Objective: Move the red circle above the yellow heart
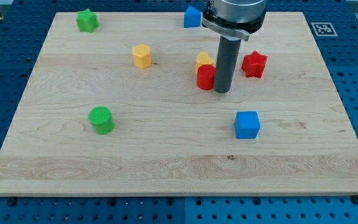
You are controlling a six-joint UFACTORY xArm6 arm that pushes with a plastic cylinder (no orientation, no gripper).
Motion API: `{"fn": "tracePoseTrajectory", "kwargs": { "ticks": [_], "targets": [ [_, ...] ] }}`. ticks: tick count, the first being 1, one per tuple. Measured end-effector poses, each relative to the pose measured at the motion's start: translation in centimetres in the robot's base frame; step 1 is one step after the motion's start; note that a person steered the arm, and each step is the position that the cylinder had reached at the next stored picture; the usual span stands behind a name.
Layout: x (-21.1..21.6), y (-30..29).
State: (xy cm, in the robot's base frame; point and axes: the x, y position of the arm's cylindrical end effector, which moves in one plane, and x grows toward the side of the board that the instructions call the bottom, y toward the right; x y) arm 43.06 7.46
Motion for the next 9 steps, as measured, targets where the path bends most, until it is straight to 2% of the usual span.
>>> {"fn": "tracePoseTrajectory", "kwargs": {
  "ticks": [1,2,4,6,9],
  "targets": [
    [2.2,-4.3],
    [1.5,-8.2],
    [0.6,-4.2],
    [-2.3,0.3],
    [-8.4,1.4]
  ]
}}
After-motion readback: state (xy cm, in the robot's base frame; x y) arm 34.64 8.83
